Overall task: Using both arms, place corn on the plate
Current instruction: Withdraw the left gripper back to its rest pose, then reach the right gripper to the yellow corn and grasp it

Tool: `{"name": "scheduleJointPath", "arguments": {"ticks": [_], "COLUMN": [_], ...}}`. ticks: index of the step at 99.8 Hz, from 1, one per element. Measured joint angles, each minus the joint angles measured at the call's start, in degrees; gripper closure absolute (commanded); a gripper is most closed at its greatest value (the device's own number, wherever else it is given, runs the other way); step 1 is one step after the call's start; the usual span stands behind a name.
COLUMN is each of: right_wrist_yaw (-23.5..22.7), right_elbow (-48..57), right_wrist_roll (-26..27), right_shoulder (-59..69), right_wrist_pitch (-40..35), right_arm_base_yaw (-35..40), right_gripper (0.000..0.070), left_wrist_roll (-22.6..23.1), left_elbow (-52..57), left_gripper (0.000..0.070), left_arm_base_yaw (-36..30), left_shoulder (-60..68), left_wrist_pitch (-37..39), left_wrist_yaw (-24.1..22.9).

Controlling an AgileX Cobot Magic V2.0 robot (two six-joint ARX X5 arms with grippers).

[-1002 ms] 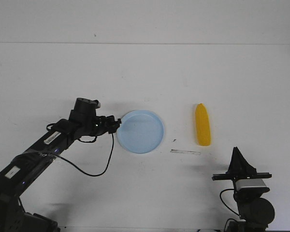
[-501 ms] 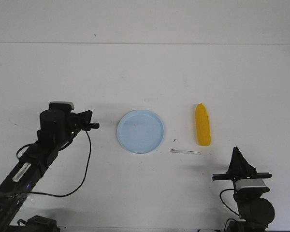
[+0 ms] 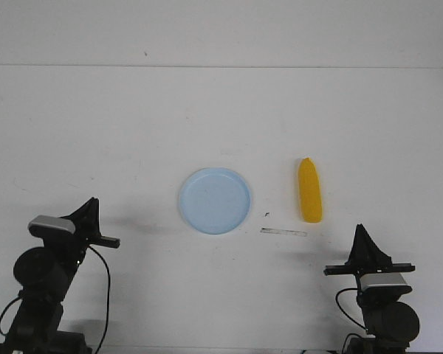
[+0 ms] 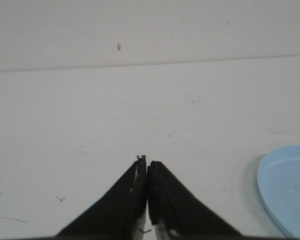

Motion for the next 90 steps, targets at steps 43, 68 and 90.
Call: {"name": "scheduleJointPath", "arguments": {"ticks": [43,68,90], "right_wrist_yaw": [0.0,0.0,0.0], "right_elbow": [0.0,0.0,0.0], "right_wrist_roll": [0.0,0.0,0.0], "right_shoulder": [0.0,0.0,0.0], "right_wrist_pitch": [0.0,0.0,0.0], "right_arm_base_yaw": [0.0,0.0,0.0], "right_gripper": [0.0686,0.0685,0.0686], "left_wrist_roll": [0.2,0.2,0.2], "left_elbow": [-3.3,-3.3,-3.3], "left_gripper": [0.0699,0.0699,0.0699], "left_arm_base_yaw": [0.1,0.1,0.1], "left_shoulder": [-20.7,-21.9,-21.9], "left_wrist_pitch": [-3.2,-3.3,-3.3], "left_wrist_yaw": [-5.3,-5.4,-5.4]}}
